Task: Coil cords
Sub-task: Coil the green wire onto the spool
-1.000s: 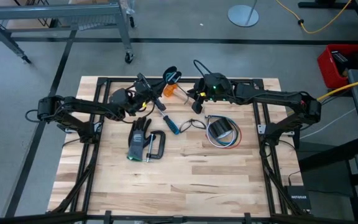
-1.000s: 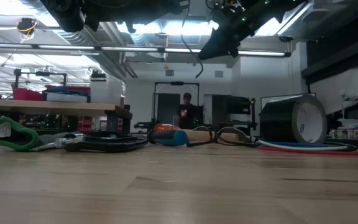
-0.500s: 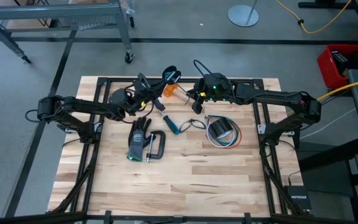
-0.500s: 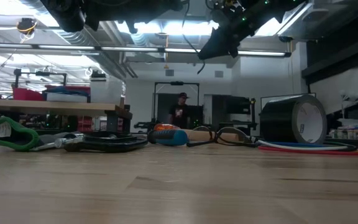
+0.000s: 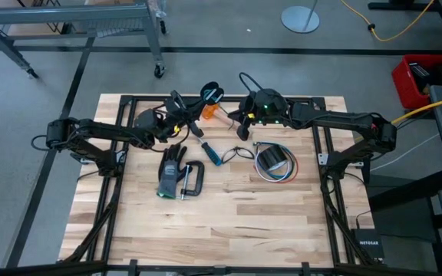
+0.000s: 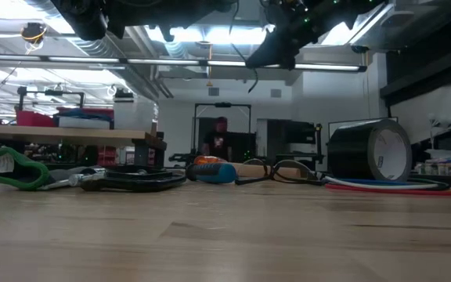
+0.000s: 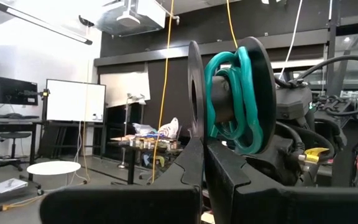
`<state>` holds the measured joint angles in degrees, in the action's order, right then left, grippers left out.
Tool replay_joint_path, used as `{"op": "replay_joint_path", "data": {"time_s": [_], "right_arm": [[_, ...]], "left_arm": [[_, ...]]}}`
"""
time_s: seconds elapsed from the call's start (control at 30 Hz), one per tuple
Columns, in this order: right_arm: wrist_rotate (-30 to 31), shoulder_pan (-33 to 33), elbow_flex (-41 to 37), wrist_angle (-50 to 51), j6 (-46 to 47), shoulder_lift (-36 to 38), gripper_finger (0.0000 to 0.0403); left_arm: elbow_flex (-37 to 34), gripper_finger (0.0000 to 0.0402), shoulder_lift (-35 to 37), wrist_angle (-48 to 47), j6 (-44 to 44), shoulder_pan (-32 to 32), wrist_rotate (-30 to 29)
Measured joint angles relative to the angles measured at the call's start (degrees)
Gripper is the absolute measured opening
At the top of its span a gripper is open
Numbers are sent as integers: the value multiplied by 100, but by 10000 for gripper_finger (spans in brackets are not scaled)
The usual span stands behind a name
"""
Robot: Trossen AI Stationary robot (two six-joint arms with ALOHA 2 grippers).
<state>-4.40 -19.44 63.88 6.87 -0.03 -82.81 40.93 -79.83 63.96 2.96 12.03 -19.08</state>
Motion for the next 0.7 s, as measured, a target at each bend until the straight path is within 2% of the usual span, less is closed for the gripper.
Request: {"op": "replay_joint_path", "data": {"time_s": [0.13,0.23,0.53,0.7], "right_arm": [[-155,0,0,-142,256,0,18],[-273,45,0,-319,384,0,9],[-245,456,0,-787,656,0,4],[-114,669,0,-955,1170,0,4]], "left_arm": [[0,0,0,0,0,0,1],[0,0,0,0,9,0,0],[0,0,-4,-3,153,0,1],[0,0,-4,-4,170,1,1]]}}
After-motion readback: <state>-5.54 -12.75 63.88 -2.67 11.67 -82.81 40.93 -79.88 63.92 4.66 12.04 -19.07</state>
